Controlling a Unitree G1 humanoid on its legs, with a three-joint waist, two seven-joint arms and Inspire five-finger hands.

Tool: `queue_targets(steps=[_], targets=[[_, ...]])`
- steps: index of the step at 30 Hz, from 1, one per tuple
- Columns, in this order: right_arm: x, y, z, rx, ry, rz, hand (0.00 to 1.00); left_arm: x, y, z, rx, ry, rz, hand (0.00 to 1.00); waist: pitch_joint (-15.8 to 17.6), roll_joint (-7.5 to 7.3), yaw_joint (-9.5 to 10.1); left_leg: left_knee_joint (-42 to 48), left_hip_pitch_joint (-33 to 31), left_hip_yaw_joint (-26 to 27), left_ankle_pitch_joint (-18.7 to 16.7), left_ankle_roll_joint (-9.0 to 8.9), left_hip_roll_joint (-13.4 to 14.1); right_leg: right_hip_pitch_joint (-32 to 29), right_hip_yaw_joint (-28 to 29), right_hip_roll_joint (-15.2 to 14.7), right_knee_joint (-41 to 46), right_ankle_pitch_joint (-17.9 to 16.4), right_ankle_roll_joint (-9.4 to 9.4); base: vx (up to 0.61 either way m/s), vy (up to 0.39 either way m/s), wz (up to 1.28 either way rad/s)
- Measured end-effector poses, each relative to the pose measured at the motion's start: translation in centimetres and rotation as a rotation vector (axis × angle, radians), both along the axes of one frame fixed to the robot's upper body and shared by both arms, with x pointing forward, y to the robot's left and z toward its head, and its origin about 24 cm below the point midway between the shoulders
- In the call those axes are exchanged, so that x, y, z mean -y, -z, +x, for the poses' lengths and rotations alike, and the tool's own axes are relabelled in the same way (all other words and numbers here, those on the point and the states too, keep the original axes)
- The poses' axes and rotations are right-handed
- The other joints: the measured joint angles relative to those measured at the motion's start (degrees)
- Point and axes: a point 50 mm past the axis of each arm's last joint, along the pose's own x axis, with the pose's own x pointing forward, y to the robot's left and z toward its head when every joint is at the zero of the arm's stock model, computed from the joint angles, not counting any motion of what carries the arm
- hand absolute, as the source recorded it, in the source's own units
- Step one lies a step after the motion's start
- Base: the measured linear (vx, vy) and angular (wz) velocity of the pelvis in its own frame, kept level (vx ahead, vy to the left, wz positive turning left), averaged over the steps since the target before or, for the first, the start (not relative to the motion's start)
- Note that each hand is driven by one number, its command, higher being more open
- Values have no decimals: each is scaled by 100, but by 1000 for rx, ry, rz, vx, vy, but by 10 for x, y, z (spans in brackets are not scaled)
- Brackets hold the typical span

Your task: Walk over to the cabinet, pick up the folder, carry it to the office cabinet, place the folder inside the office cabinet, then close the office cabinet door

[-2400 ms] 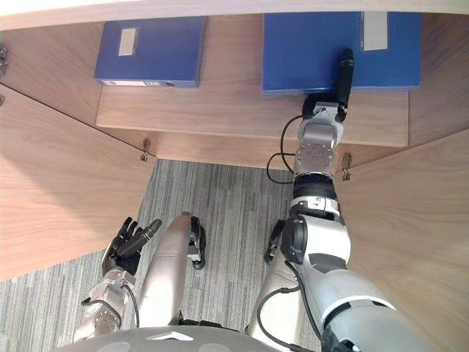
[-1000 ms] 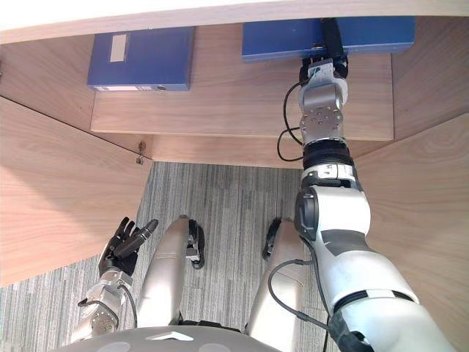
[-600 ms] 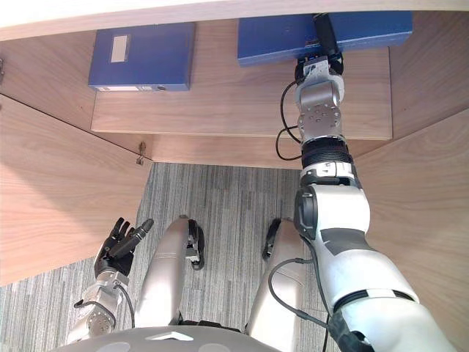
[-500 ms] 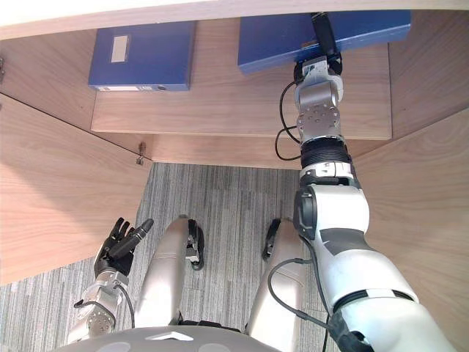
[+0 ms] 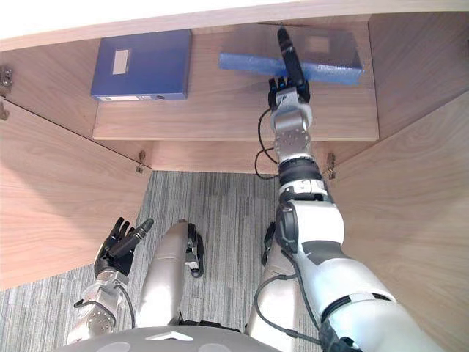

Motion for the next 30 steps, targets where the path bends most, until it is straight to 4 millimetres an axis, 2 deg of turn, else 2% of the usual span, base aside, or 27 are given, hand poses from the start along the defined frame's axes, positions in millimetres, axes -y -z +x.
queue_targets(steps=[2,9,17,25,30], targets=[[3,15,-3,-36,6,3,100,1,0,0,-2,3,-1,100,0,0,-2,1,-1,2,-3,-6,10,-8,0,9,5,0,-4,0,0,0],[11,24,-9,3,12,4,100,2,-1,2,5,10,-3,100,0,0,-2,-1,6,14,-5,-8,13,-7,8,15,2,0,-5,0,0,0],[27,53,-22,-1,35,-17,100,4,10,-5,-44,15,-19,100,-16,-18,-17,-6,44,18,-20,-4,13,31,8,17,-8,0,-4,0,0,0],[32,90,-41,-44,39,-68,100,2,13,-7,-56,13,-22,100,-231,-175,-25,-93,123,51,-23,-5,49,88,17,78,-98,3,-2,9,1,-2],[38,102,-48,-63,49,-55,100,-1,16,-7,-65,7,-22,100,-271,-205,-15,-148,213,61,-29,0,57,179,4,81,-138,1,-1,0,0,0]])
